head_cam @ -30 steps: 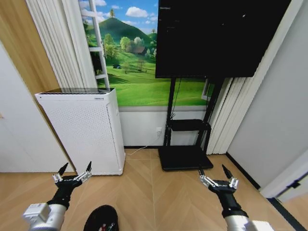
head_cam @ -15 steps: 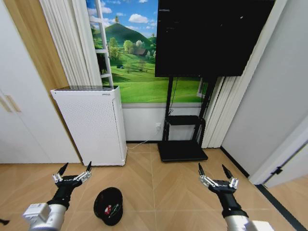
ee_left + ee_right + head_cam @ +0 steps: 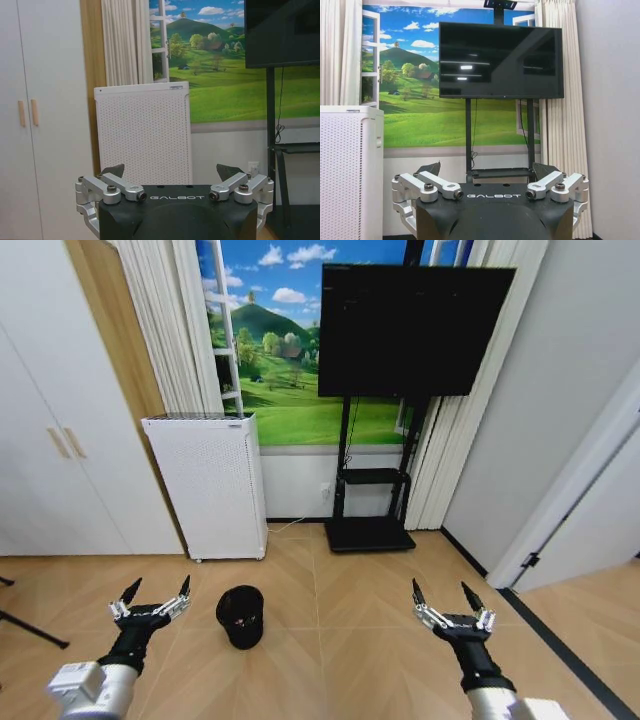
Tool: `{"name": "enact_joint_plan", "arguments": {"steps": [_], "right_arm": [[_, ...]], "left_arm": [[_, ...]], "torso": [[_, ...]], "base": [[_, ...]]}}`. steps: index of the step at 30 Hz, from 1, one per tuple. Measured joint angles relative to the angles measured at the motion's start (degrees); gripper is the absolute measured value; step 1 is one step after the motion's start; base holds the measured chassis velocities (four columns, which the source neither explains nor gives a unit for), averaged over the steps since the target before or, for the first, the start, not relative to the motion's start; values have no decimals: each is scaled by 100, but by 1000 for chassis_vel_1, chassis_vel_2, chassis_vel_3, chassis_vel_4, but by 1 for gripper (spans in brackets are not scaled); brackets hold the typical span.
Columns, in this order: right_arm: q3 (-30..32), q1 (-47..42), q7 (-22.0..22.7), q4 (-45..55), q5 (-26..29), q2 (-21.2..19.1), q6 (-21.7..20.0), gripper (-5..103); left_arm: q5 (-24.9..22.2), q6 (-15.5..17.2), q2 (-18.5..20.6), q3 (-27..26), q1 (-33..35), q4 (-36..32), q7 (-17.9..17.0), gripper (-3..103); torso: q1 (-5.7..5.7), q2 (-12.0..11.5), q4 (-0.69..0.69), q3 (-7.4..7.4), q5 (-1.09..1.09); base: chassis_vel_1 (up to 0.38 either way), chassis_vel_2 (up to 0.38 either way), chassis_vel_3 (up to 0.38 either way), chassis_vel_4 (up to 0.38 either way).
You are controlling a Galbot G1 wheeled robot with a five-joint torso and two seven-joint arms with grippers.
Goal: Pick up the trash bin and place the garbage on the floor into it.
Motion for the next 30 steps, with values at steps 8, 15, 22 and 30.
{"name": "enact_joint_plan", "arguments": {"steps": [8, 15, 22, 30], "right_arm": [[0, 0, 0, 1, 0, 0, 0, 100], [0, 0, -1, 1, 0, 0, 0, 100], [0, -2, 0, 0, 0, 0, 0, 100], [0, 2, 0, -1, 0, 0, 0, 100]], "left_arm": [[0, 0, 0, 0, 0, 0, -1, 100], [0, 0, 0, 0, 0, 0, -3, 100], [0, 0, 0, 0, 0, 0, -1, 100], [0, 0, 0, 1, -1, 0, 0, 100]], "torso": [[0, 0, 0, 0, -6], [-1, 1, -1, 0, -1], [-2, 2, -5, -1, 1], [6, -2, 1, 3, -4]], "base": [[356, -330, -372, 324], [360, -293, -366, 310], [81, -64, -149, 110], [-56, 24, 59, -28]]}}
